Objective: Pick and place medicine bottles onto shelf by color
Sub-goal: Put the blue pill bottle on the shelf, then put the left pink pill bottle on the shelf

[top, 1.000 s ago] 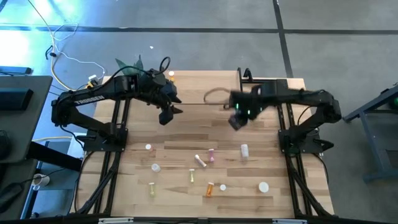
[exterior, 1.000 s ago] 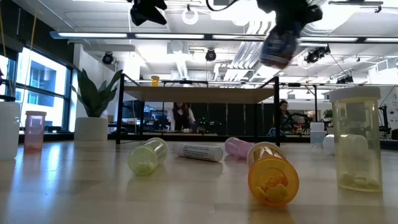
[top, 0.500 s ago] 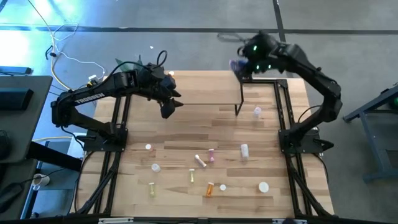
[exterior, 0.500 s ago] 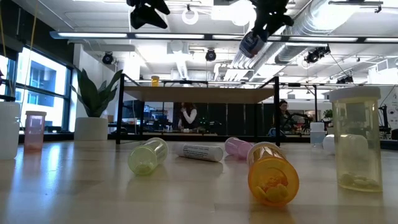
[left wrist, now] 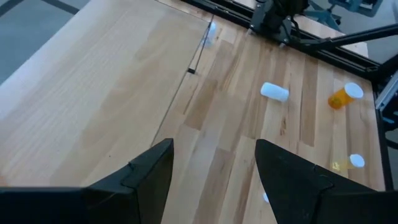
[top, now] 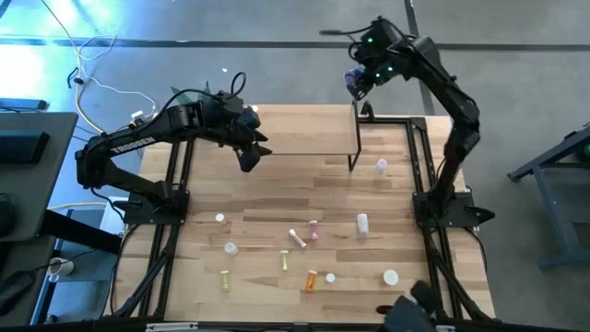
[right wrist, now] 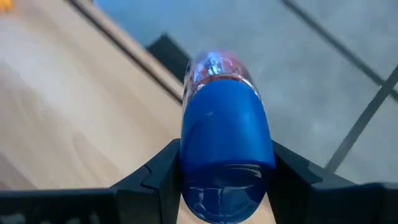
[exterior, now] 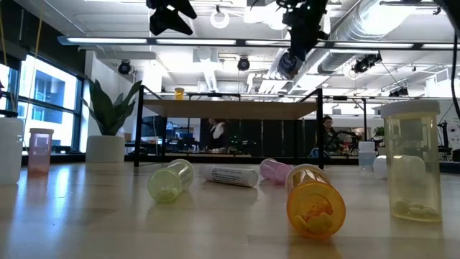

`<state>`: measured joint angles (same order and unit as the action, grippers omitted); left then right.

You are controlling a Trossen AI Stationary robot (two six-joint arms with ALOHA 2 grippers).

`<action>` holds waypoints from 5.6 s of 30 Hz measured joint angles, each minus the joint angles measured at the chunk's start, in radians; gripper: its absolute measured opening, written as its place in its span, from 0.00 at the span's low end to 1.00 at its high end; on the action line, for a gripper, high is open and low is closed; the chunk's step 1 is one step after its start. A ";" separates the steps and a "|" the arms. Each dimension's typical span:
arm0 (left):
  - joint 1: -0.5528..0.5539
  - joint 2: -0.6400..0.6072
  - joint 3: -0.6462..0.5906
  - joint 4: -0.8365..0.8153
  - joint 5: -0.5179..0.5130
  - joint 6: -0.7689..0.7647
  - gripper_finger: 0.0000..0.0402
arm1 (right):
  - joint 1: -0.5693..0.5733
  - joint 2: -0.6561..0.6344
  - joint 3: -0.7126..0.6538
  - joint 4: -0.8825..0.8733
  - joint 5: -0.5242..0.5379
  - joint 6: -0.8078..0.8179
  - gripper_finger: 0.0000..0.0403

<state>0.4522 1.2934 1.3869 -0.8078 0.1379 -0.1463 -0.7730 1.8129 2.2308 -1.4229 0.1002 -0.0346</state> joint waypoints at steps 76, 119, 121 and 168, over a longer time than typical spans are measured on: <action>-0.002 0.000 0.000 -0.077 0.069 -0.034 0.54 | 0.184 0.227 0.086 -0.148 -0.082 0.018 0.54; -0.812 -0.473 -0.693 -0.205 -0.397 -0.533 0.54 | 0.283 -0.060 0.125 0.014 -0.074 0.326 0.54; -0.826 -0.473 -0.717 -0.192 -0.402 -0.547 0.54 | 0.296 -0.062 0.125 0.014 -0.074 0.327 0.54; -0.836 -0.303 -0.911 0.070 -0.464 -0.663 0.39 | 0.338 -0.061 0.125 0.013 -0.073 0.322 0.54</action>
<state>-0.3840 0.9905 0.4763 -0.7380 -0.3256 -0.8089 -0.4355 1.7523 2.3554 -1.4101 0.0269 0.2878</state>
